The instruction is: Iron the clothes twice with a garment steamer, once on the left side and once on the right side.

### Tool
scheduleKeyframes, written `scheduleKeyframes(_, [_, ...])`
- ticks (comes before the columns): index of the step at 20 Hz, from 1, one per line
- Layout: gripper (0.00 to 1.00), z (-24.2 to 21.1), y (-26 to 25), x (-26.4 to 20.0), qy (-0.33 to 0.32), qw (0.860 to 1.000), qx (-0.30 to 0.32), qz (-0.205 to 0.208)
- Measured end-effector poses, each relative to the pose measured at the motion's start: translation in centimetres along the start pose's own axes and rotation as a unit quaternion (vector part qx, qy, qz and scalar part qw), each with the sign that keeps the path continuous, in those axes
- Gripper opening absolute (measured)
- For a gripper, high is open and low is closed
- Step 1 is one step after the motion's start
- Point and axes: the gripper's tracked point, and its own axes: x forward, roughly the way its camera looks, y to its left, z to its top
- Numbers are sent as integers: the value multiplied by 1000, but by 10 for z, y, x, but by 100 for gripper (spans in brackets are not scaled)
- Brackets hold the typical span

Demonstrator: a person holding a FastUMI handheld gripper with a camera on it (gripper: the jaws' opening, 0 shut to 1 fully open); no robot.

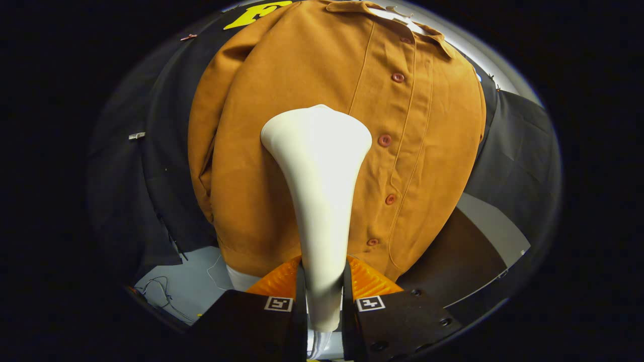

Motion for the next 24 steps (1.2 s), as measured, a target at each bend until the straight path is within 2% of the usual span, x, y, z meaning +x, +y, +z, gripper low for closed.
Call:
scheduleKeyframes(6, [31,-38,1,5,37,999,-13,15])
scheduleKeyframes(13, [31,-70,-5,-11,63,997,-11,30])
scheduleKeyframes(18, [31,-70,-27,-35,51,998,-5,22])
scheduleKeyframes(24, [31,-47,-59,-75,26,999,33,2])
